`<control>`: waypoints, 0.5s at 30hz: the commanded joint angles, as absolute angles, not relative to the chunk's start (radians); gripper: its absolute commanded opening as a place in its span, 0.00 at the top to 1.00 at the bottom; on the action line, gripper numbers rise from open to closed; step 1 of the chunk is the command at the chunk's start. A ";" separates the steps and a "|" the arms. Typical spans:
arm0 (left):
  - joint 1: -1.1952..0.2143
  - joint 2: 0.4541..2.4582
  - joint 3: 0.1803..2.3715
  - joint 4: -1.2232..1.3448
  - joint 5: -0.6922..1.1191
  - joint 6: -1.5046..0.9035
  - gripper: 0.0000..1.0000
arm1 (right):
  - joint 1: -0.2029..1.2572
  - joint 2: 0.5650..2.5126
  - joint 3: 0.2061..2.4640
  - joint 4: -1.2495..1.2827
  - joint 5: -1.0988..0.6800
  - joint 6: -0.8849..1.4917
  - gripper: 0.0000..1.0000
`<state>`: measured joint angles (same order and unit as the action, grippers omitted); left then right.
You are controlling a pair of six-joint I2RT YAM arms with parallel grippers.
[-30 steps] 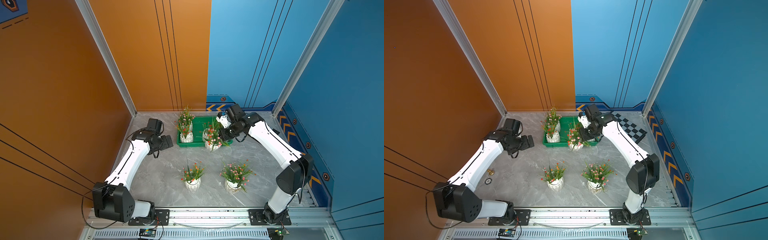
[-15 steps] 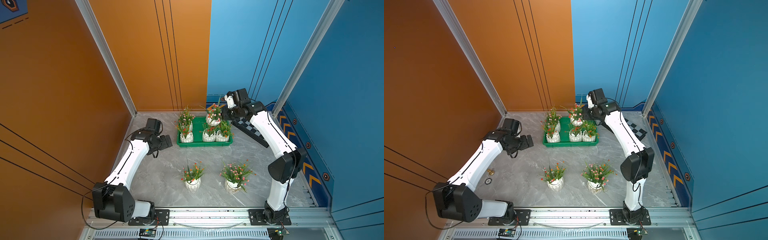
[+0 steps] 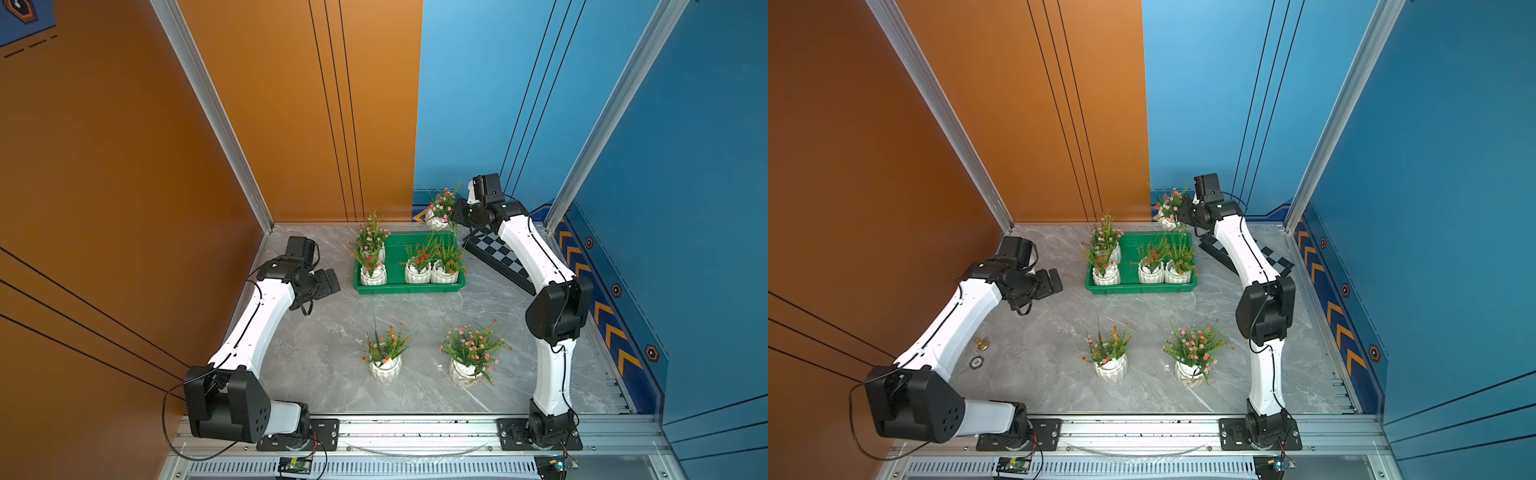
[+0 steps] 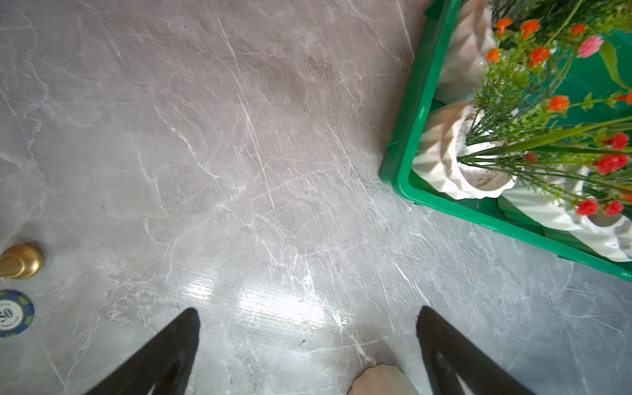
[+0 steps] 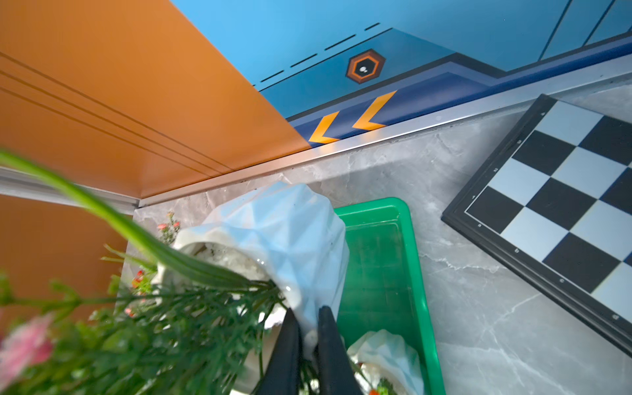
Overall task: Put the potted gypsophila into the storage box
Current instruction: Place the baby's breath potted plant at the storage box.
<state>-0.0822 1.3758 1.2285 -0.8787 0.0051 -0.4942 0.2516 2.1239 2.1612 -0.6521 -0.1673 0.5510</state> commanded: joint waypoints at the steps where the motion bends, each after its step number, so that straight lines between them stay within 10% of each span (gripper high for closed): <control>1: -0.071 1.394 1.239 -0.881 0.017 -0.482 0.00 | 0.233 2.143 2.204 -0.613 -0.214 0.577 0.91; 15: -0.080 1.424 1.247 -0.880 0.021 -0.489 0.00 | 0.215 2.156 2.114 -0.702 -0.206 0.501 0.91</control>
